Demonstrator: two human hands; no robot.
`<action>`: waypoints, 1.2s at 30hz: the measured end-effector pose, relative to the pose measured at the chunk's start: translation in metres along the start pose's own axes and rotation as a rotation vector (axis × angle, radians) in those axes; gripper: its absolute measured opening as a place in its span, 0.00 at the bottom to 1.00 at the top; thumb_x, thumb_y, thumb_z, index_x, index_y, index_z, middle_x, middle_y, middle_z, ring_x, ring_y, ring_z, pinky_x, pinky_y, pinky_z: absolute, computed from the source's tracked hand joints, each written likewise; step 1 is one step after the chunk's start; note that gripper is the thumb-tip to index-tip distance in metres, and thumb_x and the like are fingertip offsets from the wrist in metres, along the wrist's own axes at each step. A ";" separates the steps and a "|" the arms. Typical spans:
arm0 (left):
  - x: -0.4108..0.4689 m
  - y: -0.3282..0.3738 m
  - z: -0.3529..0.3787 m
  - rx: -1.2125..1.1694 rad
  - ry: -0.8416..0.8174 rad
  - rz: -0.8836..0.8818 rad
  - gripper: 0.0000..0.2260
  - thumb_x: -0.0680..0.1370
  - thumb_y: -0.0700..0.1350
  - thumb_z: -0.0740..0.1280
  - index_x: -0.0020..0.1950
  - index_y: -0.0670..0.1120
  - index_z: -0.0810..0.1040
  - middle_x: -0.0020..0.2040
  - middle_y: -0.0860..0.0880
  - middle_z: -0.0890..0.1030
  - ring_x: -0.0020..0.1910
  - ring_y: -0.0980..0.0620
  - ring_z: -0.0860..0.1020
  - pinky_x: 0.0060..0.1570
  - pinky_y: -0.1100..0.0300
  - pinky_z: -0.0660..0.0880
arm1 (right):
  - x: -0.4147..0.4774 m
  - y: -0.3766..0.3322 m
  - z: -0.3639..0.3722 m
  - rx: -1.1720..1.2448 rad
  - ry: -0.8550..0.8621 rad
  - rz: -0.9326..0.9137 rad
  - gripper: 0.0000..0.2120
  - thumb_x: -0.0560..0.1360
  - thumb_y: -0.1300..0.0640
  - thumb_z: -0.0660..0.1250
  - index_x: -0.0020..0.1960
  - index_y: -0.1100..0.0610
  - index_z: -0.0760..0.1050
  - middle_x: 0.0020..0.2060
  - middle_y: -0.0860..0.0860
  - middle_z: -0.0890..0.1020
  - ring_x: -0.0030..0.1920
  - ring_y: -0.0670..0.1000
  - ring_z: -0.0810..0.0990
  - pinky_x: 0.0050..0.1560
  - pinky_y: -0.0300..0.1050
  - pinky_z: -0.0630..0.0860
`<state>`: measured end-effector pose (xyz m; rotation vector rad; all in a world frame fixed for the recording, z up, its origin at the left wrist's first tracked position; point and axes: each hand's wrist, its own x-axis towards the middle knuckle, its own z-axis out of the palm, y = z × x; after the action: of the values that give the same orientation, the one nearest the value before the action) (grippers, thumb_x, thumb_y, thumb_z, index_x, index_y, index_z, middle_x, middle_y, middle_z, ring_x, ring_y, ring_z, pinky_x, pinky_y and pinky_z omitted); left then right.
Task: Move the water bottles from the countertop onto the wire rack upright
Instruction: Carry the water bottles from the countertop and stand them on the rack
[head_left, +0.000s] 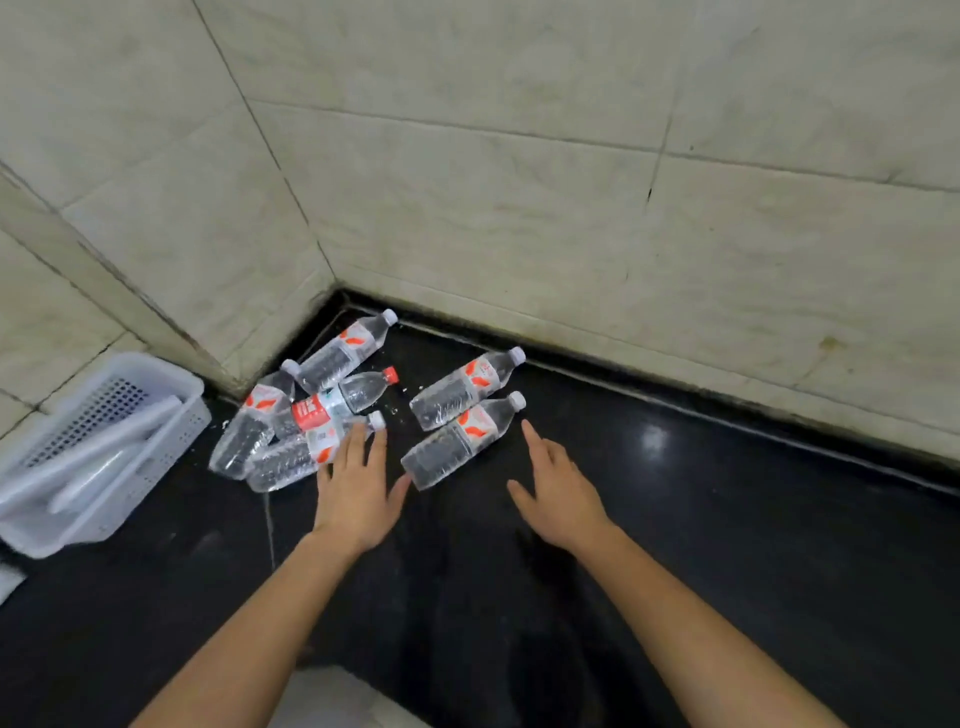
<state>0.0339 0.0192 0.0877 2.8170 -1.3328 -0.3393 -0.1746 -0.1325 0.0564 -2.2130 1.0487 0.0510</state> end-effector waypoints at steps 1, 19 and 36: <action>0.023 -0.009 -0.001 0.008 -0.012 0.034 0.33 0.82 0.60 0.57 0.82 0.46 0.52 0.82 0.42 0.50 0.80 0.42 0.51 0.76 0.40 0.55 | 0.014 -0.009 0.002 0.009 0.018 0.024 0.40 0.82 0.45 0.62 0.83 0.47 0.39 0.76 0.56 0.63 0.71 0.59 0.70 0.65 0.55 0.74; 0.227 -0.013 0.042 -0.333 -0.107 0.324 0.28 0.83 0.53 0.61 0.79 0.42 0.60 0.79 0.40 0.60 0.78 0.41 0.58 0.76 0.43 0.56 | 0.107 -0.092 0.084 -0.095 -0.012 0.377 0.29 0.77 0.28 0.56 0.72 0.42 0.62 0.81 0.53 0.39 0.80 0.69 0.39 0.74 0.69 0.62; 0.227 0.056 0.077 -0.237 -0.287 0.372 0.32 0.81 0.63 0.54 0.79 0.46 0.57 0.70 0.37 0.70 0.67 0.36 0.68 0.62 0.42 0.69 | 0.032 0.022 0.053 -0.069 0.254 0.934 0.52 0.68 0.32 0.72 0.80 0.51 0.51 0.78 0.54 0.62 0.74 0.61 0.63 0.71 0.59 0.65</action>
<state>0.1152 -0.1837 -0.0259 2.3304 -1.6983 -0.8470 -0.1557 -0.1326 -0.0073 -1.6225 2.1603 0.2199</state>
